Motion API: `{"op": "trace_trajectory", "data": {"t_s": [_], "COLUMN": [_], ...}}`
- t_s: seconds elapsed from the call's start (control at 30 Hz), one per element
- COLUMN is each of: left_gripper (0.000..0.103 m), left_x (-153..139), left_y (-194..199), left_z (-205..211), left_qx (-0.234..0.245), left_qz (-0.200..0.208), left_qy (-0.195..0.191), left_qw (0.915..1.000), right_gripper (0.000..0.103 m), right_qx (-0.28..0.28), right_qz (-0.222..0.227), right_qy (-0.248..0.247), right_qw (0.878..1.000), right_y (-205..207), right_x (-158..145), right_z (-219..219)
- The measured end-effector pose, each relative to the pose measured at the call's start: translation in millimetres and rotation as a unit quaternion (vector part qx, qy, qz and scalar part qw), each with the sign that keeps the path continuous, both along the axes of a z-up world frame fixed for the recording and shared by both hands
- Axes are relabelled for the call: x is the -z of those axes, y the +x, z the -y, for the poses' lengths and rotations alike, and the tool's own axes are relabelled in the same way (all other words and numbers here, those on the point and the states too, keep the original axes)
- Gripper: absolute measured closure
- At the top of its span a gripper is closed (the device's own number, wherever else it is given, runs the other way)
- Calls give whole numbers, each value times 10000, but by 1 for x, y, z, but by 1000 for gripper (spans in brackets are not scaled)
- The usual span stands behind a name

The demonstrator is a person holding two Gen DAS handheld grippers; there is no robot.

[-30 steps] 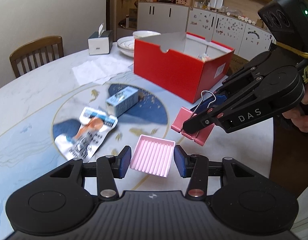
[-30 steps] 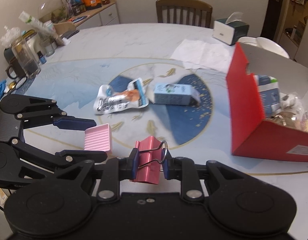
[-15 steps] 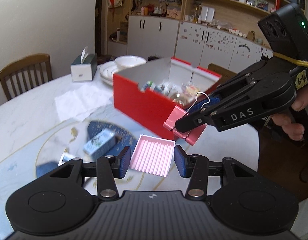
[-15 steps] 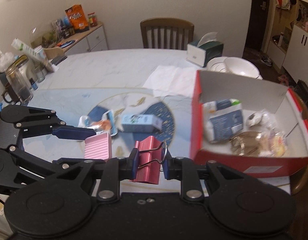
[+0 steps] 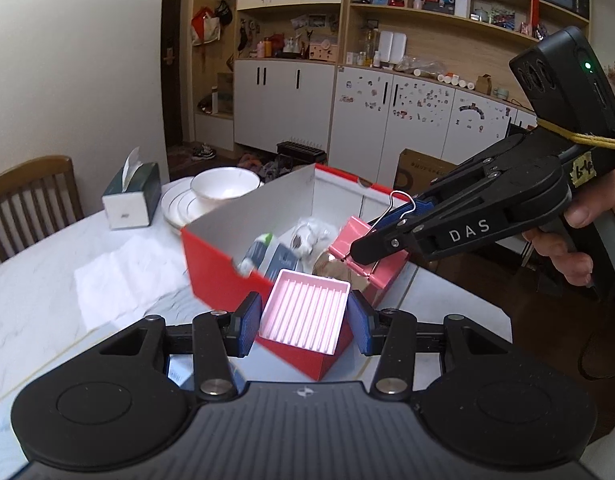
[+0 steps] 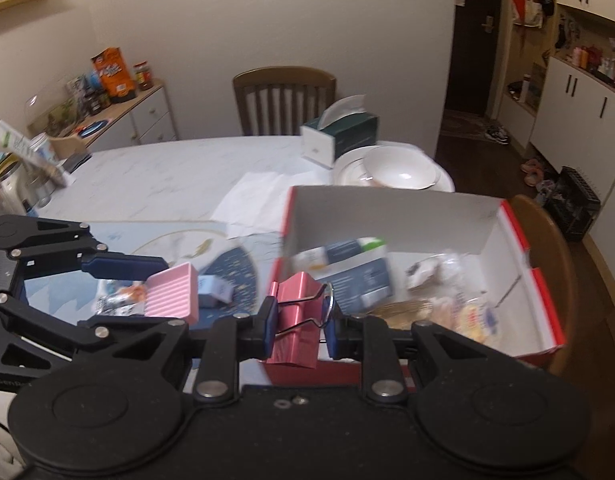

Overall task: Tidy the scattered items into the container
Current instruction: 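Carry the pink tray and binder clip with both tools over the red box, then lower the pink tray into the box with the left tool while the right tool lowers the binder clip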

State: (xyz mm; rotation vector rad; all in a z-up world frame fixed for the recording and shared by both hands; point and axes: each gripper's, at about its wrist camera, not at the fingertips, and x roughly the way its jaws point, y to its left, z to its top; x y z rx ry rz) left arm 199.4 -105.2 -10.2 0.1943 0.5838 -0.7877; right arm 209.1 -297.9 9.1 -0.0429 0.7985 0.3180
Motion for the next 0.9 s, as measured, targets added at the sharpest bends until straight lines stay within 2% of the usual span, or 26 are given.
{"op": "trace_trajectory", "data": {"t_s": [0.23,0.53,0.73,0.9], "left_gripper": [58,58,58,58], "left_x": [-3,-6,-3,11], "left_y": [17,52,80,102], "left_z": [37,80,110,130], "left_qx": [91,99,125,40], "left_qz": [108,35,-106,-306], "left_qy": [124,242,409,615], "left_qw": [9998,9997,9990,9976], "right_gripper": [81,81,81,81], "right_qx": [216,402,372,231], "right_qz": [109,109,27,-67], "right_qy": [-134,-204,-173,-198], "right_qw": [9996,9989,9992,9995], "right_y": [21,45,59,69], "right_x": [2,11,23,35], "right_z": [37,79,96,99]}}
